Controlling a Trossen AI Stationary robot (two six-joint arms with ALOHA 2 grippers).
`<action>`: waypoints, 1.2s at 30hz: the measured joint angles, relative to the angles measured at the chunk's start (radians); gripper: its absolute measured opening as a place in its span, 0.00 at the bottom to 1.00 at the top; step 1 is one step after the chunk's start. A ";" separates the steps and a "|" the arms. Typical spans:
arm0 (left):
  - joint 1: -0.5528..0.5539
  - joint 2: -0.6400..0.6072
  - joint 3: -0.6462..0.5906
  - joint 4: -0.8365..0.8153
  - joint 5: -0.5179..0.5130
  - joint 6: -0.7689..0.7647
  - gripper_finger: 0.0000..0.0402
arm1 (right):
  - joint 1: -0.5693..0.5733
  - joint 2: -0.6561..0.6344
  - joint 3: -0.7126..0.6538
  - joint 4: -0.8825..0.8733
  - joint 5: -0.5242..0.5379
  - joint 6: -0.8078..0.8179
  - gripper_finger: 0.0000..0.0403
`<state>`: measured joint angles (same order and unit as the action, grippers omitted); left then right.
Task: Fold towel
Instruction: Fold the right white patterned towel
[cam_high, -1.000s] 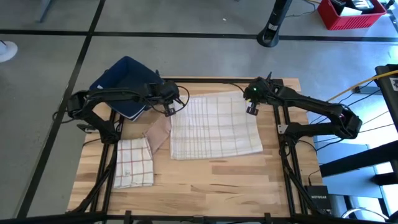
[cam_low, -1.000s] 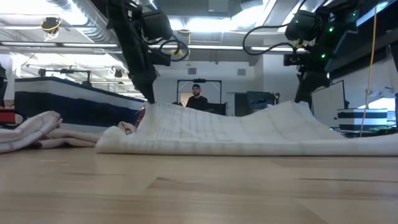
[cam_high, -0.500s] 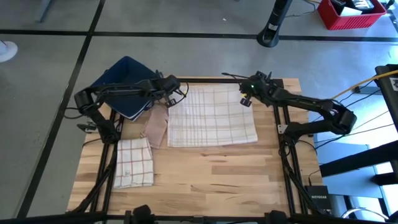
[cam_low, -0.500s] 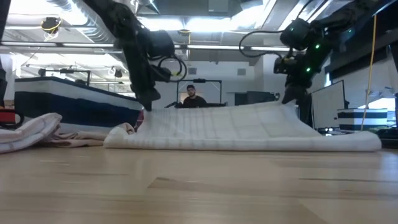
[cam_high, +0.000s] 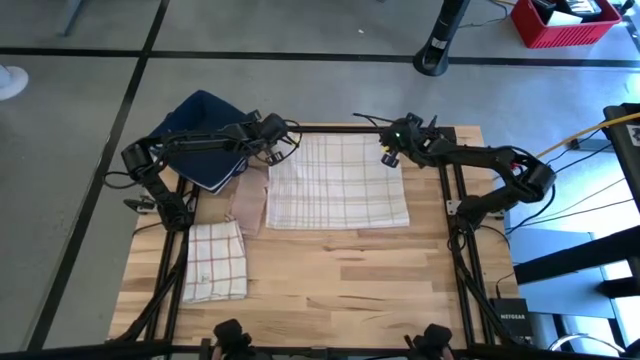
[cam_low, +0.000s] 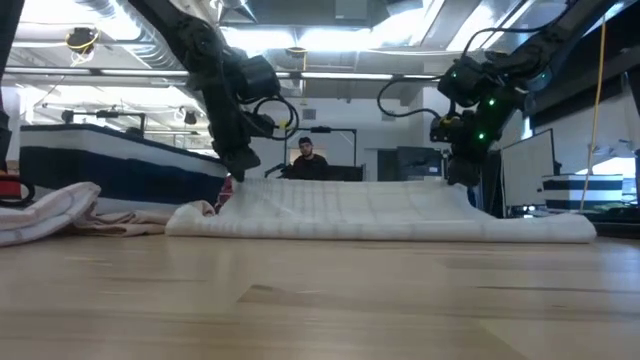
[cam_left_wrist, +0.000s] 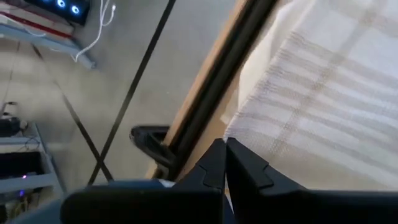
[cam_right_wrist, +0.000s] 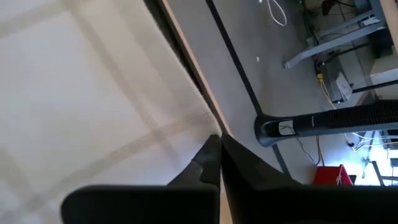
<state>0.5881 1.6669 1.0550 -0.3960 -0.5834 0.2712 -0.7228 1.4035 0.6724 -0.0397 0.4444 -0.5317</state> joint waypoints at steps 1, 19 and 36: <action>0.005 0.000 0.000 0.017 0.013 0.014 0.00 | 0.000 0.011 0.000 0.017 0.001 0.000 0.04; -0.094 -0.095 0.038 -0.172 0.347 -0.082 0.41 | 0.073 -0.080 0.119 -0.405 -0.246 0.215 0.46; -0.445 0.035 -0.088 -0.214 0.566 -0.282 0.36 | 0.385 -0.089 -0.071 -0.479 -0.610 0.467 0.47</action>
<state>0.1435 1.7023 0.9672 -0.6098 -0.0172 -0.0108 -0.3378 1.3144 0.6010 -0.5184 -0.1655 -0.0651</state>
